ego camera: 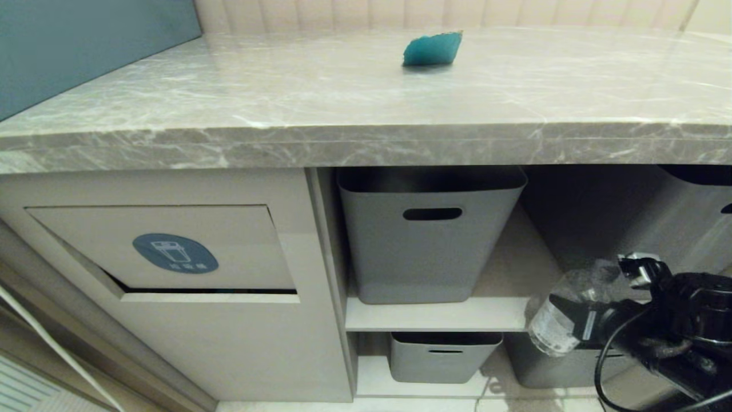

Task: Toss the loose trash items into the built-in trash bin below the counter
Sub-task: Pick up the garbage, then hand it to the other hand

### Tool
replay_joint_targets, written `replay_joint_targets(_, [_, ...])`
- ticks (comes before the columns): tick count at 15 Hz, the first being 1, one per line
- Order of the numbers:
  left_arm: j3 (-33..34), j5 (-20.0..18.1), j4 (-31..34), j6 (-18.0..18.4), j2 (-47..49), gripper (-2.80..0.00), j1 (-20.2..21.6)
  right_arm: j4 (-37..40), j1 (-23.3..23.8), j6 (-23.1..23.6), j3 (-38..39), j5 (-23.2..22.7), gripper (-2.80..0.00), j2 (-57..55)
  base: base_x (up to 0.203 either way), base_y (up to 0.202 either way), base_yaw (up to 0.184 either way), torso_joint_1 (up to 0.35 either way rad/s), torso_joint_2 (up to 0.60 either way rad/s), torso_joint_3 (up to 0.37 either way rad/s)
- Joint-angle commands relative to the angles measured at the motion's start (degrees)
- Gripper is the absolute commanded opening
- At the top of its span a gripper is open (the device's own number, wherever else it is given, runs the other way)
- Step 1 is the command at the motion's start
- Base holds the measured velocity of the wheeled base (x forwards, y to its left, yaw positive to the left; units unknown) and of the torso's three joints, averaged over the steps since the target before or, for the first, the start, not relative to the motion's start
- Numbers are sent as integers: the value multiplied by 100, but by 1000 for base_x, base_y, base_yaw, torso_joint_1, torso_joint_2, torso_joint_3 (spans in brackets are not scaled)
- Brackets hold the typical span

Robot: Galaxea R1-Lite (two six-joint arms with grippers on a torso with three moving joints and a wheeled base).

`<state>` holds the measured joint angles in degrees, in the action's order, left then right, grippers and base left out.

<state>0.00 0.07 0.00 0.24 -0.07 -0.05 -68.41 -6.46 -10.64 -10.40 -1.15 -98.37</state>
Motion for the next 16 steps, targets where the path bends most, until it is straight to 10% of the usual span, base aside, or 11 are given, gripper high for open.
replay_joint_targets(1, [0, 1, 0, 2, -1, -280, 2, -60, -282, -35, 541, -16, -280, 1073, 0, 0, 0, 0, 0, 0])
replay_joint_targets(5, [0, 1, 0, 2, -1, -280, -3, 135, -1065, -102, 1010, -104, -280, 2364, 0, 0, 0, 0, 0, 0])
replay_joint_targets(16, [0, 1, 0, 2, -1, -280, 5, 170, -1094, -88, 1040, -89, -280, 2648, 0, 0, 0, 0, 0, 0])
